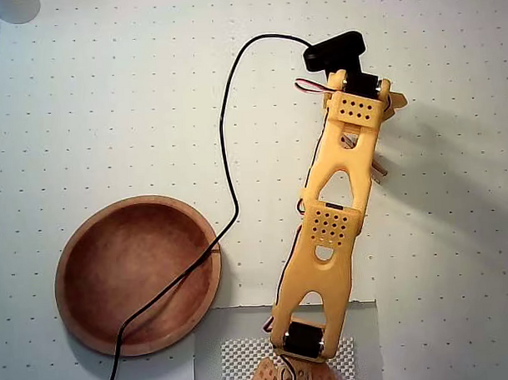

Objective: Grasp a clothespin and put it in the bowl.

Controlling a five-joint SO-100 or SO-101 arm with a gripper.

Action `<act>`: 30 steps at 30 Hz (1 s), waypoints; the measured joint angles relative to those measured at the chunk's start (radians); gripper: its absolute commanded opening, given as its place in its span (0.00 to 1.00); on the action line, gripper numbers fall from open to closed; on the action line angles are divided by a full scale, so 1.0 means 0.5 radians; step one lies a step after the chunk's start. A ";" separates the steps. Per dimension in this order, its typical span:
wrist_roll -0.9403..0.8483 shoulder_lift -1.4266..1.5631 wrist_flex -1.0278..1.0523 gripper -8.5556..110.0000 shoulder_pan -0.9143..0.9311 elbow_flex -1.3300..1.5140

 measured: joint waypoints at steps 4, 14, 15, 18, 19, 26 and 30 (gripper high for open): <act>0.000 0.000 0.000 0.44 0.092 0.000; 0.000 0.000 0.000 0.44 0.187 0.000; 0.000 0.000 0.000 0.44 0.181 0.000; 0.000 0.000 0.000 0.44 0.178 0.000; 0.000 0.000 0.000 0.44 0.175 0.000; -0.083 0.000 0.000 0.44 0.135 0.000; -0.356 0.000 0.000 0.44 0.114 0.000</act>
